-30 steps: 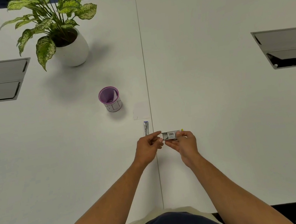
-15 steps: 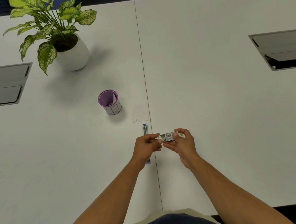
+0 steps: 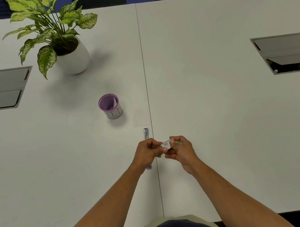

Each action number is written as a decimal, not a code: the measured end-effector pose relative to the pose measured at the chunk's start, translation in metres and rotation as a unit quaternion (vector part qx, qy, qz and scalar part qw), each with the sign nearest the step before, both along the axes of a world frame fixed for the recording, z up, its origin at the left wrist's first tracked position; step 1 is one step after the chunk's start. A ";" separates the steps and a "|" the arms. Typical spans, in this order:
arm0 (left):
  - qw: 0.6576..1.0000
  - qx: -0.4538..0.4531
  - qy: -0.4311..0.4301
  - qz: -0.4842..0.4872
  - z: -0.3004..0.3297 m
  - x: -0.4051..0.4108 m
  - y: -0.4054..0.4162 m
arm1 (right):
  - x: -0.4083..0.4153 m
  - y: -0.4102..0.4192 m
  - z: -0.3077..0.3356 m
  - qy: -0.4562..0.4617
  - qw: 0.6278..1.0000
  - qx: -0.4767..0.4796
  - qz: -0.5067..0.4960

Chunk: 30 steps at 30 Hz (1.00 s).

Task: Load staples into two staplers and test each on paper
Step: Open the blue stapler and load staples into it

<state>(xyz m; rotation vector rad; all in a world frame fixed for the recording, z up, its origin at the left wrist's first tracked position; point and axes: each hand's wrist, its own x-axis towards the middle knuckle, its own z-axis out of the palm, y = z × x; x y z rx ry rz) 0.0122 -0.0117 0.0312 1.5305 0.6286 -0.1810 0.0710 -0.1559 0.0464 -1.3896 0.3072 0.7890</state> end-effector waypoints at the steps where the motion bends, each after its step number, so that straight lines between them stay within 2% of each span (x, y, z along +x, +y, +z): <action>1: 1.000 0.004 -0.001 -0.006 0.001 -0.001 0.000 | 0.000 -0.001 0.000 0.008 1.000 0.003 0.009; 7: 0.998 0.005 -0.008 -0.067 0.011 -0.001 -0.001 | 0.001 -0.006 0.002 0.044 0.997 0.035 0.056; 11: 0.997 -0.032 -0.008 -0.074 0.015 -0.001 -0.002 | 0.004 -0.011 0.000 0.041 0.996 0.044 0.073; 17: 0.996 -0.021 0.007 -0.091 0.014 -0.004 -0.001 | 0.007 -0.020 -0.009 0.048 0.995 0.023 0.089; 21: 0.992 -0.036 0.004 -0.122 0.011 -0.005 0.006 | 0.009 -0.025 -0.016 0.073 0.989 0.052 0.121; 25: 0.990 0.030 0.007 -0.136 0.003 -0.002 0.010 | 0.010 -0.022 -0.023 0.045 0.995 0.044 0.079; 27: 0.992 0.071 0.006 -0.102 -0.003 -0.002 0.012 | 0.009 -0.021 -0.031 0.021 0.999 0.020 0.018; 30: 0.981 0.190 -0.028 -0.023 -0.013 -0.004 0.019 | 0.014 -0.027 -0.043 -0.004 0.997 -0.018 -0.081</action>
